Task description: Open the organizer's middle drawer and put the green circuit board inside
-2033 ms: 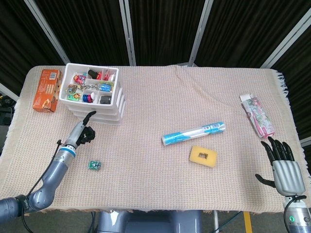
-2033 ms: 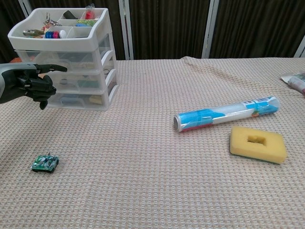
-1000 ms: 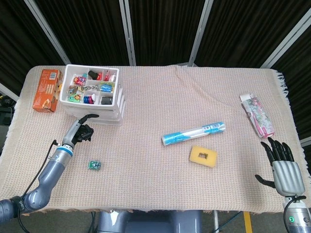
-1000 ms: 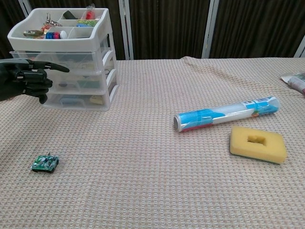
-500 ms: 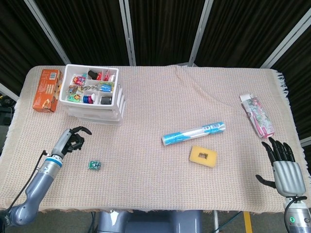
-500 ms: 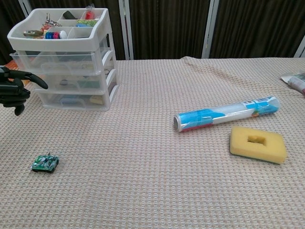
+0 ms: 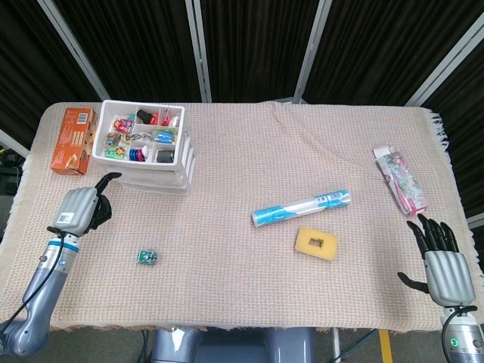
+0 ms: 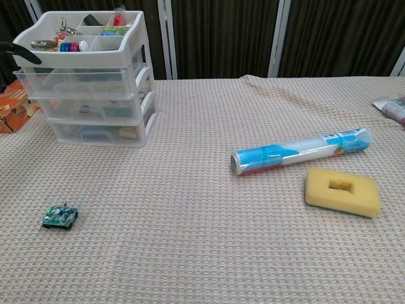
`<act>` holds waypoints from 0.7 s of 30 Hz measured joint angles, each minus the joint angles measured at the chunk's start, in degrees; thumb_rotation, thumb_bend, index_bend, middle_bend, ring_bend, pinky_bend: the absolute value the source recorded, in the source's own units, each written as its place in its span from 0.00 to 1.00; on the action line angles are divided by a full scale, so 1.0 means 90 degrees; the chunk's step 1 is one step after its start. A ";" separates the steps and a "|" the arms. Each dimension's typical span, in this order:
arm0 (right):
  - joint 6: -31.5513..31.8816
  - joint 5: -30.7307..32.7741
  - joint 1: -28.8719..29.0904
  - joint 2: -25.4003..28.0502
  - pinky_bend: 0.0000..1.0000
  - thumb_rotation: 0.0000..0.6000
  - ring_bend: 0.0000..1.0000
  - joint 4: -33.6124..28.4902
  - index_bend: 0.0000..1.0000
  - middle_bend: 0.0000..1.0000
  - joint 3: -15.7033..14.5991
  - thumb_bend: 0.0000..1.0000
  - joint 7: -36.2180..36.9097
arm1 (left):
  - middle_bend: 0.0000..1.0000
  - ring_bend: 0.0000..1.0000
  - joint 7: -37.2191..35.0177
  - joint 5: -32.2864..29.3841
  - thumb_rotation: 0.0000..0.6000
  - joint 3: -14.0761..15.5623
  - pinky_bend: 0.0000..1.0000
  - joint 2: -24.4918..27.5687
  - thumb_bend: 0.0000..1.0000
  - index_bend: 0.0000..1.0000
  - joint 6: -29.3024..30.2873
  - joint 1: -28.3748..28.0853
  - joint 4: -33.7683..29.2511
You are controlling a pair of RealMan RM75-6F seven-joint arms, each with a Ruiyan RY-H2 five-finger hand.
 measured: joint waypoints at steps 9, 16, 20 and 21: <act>-0.0025 0.0025 0.0001 0.0004 0.00 1.00 0.00 -0.0011 0.11 0.00 -0.0002 0.00 0.0004 | 0.95 0.84 0.1221 -0.0989 1.00 -0.0089 0.65 -0.0035 1.00 0.18 0.0028 -0.0487 0.0066; -0.0024 0.0022 0.0001 0.0010 0.00 1.00 0.00 -0.0018 0.11 0.00 -0.0002 0.00 0.0003 | 0.95 0.84 0.1717 -0.1613 1.00 -0.0107 0.65 -0.0179 1.00 0.23 -0.0118 -0.0792 0.0207; -0.0021 0.0028 -0.0002 0.0011 0.00 1.00 0.00 -0.0017 0.11 0.00 0.0001 0.00 0.0010 | 0.96 0.84 0.1858 -0.1909 1.00 -0.0083 0.65 -0.0251 1.00 0.29 -0.0188 -0.0910 0.0206; -0.0020 0.0027 -0.0003 0.0012 0.00 1.00 0.00 -0.0017 0.11 0.00 0.0001 0.00 0.0011 | 0.96 0.84 0.1880 -0.1955 1.00 -0.0077 0.65 -0.0265 1.00 0.32 -0.0190 -0.0928 0.0207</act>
